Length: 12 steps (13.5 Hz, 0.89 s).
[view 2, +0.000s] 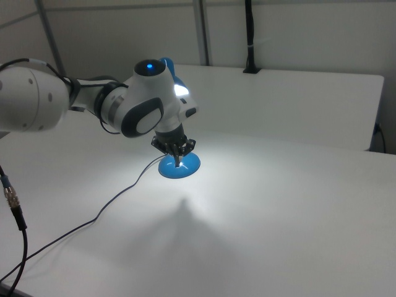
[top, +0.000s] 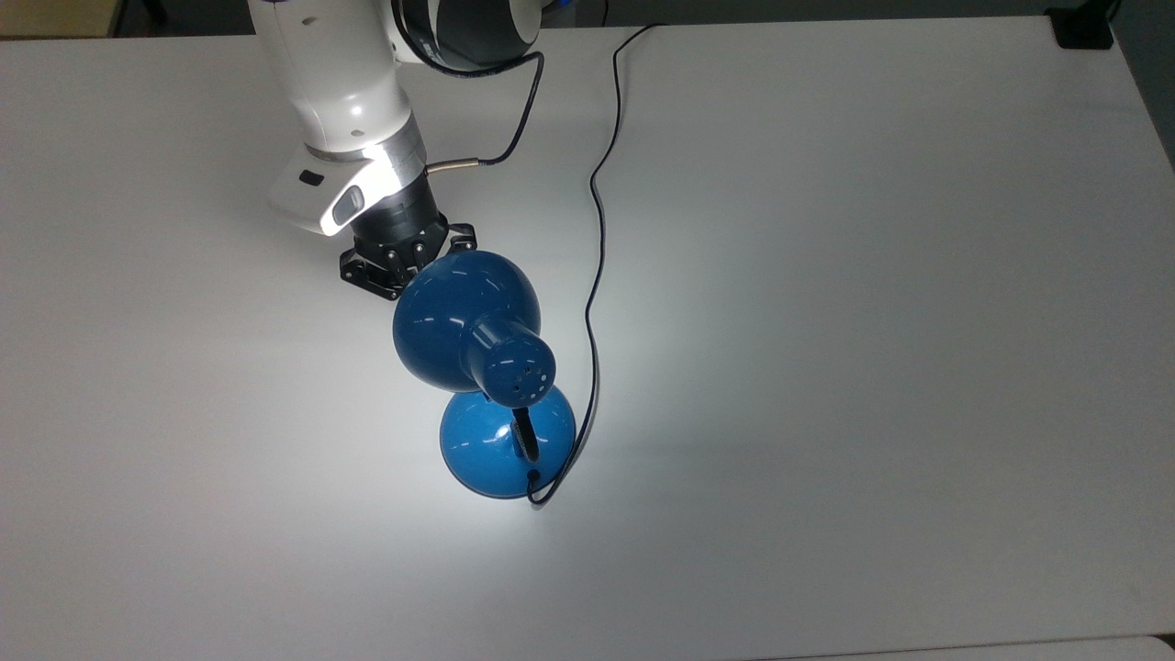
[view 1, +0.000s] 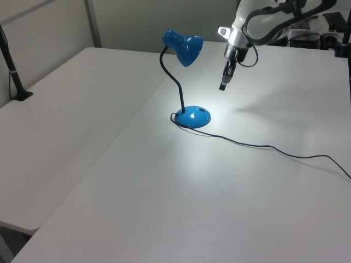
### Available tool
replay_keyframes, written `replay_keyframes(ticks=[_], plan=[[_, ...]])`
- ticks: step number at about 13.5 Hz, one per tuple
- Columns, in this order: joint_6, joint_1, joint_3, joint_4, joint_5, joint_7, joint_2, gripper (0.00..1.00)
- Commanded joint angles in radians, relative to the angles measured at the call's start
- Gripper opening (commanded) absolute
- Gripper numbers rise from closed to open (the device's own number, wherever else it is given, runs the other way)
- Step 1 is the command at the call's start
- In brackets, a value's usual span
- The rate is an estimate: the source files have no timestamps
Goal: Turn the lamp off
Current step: 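Lower the gripper onto the switch on the lamp base and press it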
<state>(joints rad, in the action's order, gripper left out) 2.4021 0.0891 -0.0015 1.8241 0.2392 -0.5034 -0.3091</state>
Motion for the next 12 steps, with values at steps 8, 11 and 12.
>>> replay_keyframes(ticks=[8, 11, 12], plan=[[0.305, -0.054, 0.035, 0.009, 0.149, -0.01, -0.14, 0.0], [0.307, -0.054, 0.044, 0.009, 0.15, -0.009, -0.153, 0.0], [0.307, -0.054, 0.047, 0.007, 0.15, -0.01, -0.154, 0.0]])
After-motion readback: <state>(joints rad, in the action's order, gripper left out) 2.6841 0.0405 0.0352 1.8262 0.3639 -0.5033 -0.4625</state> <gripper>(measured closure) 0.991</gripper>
